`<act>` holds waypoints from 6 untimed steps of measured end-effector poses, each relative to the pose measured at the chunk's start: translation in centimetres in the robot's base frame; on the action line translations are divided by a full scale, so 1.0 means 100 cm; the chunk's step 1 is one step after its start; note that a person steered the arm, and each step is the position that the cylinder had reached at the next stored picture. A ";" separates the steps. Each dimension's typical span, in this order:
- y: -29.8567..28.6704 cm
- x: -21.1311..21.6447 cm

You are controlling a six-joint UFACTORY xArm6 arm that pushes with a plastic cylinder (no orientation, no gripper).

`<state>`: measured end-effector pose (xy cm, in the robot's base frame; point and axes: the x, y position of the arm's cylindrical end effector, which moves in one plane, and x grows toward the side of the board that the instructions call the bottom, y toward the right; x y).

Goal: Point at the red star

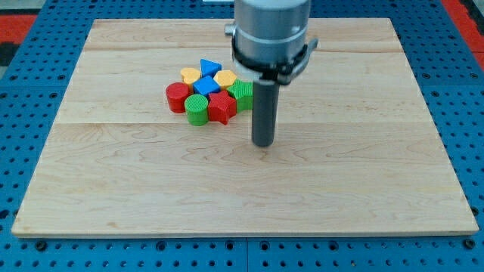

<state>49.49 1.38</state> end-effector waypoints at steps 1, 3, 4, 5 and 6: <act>-0.089 0.013; -0.229 -0.094; -0.193 -0.135; -0.134 -0.136; -0.114 -0.167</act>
